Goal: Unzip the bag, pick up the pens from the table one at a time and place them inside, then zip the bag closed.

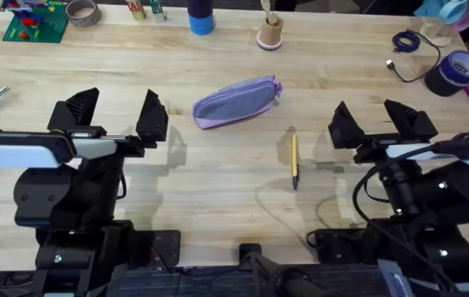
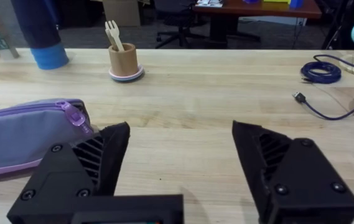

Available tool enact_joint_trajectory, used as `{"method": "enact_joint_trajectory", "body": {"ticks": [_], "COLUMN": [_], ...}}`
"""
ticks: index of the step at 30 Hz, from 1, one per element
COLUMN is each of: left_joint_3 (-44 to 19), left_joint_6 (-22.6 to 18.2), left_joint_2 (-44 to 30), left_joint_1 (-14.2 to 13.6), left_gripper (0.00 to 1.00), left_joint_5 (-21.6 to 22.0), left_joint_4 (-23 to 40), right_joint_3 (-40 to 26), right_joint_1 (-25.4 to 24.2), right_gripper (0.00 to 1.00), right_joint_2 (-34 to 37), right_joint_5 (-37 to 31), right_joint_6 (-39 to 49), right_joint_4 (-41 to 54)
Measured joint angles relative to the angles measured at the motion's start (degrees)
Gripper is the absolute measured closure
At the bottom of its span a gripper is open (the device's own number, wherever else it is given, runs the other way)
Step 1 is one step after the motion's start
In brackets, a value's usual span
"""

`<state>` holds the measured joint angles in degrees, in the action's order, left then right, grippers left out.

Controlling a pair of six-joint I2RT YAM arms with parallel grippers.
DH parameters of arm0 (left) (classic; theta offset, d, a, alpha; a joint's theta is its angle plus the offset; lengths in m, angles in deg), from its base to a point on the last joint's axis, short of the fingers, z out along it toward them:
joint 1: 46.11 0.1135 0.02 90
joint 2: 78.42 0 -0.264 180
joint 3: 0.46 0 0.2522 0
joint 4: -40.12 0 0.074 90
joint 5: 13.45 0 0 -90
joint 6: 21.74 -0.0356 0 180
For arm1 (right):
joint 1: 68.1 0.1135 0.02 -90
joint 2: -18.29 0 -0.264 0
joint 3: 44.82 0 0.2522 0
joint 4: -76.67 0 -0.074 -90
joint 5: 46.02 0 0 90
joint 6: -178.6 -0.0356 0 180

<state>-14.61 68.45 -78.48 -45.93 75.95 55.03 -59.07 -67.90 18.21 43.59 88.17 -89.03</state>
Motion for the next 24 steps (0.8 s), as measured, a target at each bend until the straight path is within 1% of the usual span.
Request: {"method": "enact_joint_trajectory", "body": {"ticks": [12, 15, 19, 24], "left_joint_3": [0.0, 0.0, 0.0, -0.11], "left_joint_6": [-0.54, -0.81, -0.99, -1.09], "left_joint_2": [0.0, 0.0, 0.0, 0.0], "left_joint_1": [0.0, 0.0, 0.0, 0.0], "left_gripper": [0.005, 0.005, 0.006, 0.007], "left_joint_5": [0.1, 1.33, 2.63, 3.32], "left_joint_4": [-0.13, -0.25, -2.53, -2.36], "right_joint_3": [-0.11, -0.11, -0.11, -0.26], "right_joint_1": [0.0, 0.0, 0.0, 0.0], "right_gripper": [0.004, 0.004, 0.005, 0.005], "right_joint_2": [0.07, 0.07, 0.07, 0.07], "right_joint_5": [0.0, -0.02, -0.21, -0.24], "right_joint_6": [-0.48, -0.63, -0.65, -1.35], "right_joint_4": [1.2, 1.22, 0.87, 1.0]}}
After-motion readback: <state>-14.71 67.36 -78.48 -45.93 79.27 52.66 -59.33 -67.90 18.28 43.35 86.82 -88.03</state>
